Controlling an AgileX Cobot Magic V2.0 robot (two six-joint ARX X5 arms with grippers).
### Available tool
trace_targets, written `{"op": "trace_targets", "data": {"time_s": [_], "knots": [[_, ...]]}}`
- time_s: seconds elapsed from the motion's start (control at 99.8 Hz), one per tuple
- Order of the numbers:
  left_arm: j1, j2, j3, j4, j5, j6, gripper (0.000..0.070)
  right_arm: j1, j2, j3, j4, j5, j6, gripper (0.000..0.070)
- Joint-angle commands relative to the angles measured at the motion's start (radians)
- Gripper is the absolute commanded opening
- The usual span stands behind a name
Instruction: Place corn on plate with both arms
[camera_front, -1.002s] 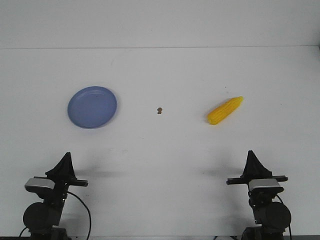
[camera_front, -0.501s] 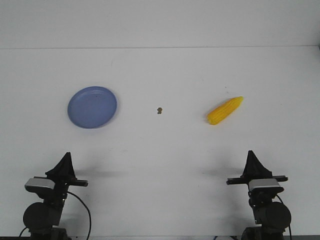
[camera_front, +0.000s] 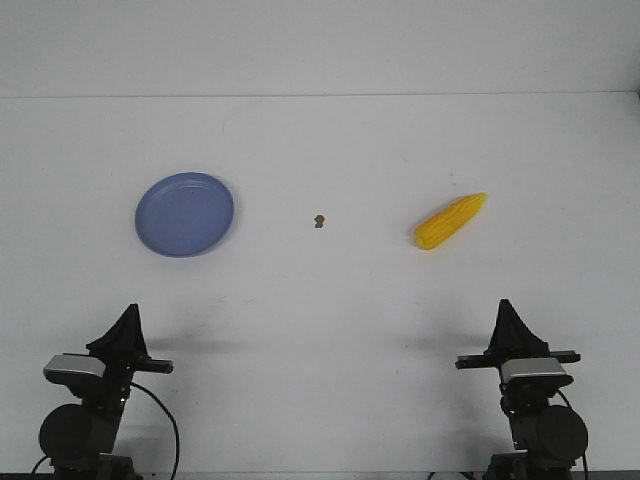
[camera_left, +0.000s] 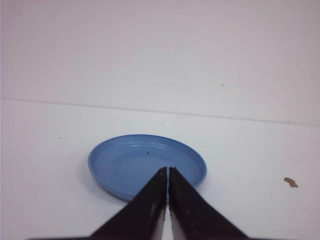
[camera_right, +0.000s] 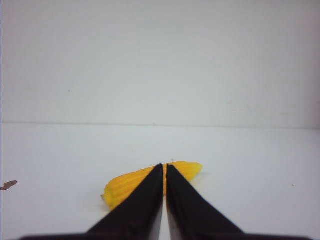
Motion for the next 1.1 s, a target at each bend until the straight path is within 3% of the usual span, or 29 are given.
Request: {"op": "trace_targets", "data": {"time_s": [0.0,0.361,0.811,1.092], "knots": [[0.000,0.021,0.048,-0.044,-0.002,0.000,0.0006,0.000,0.002,0.057,-0.038,0.004,0.003,0.0016],[0.000,0.275,0.385,-0.277,-0.002,0.000,0.0006,0.000,0.183,0.375,-0.335,0.004,0.016,0.0016],[0.000,0.789,0.931,-0.816,-0.002,-0.003,0.0006,0.000,0.643,0.823,-0.790,0.003,0.016,0.0016],[0.000,0.896,0.992,-0.863,-0.002,0.000,0.0006,0.000,0.760,0.883,-0.833,-0.005,0.016,0.0016]]}}
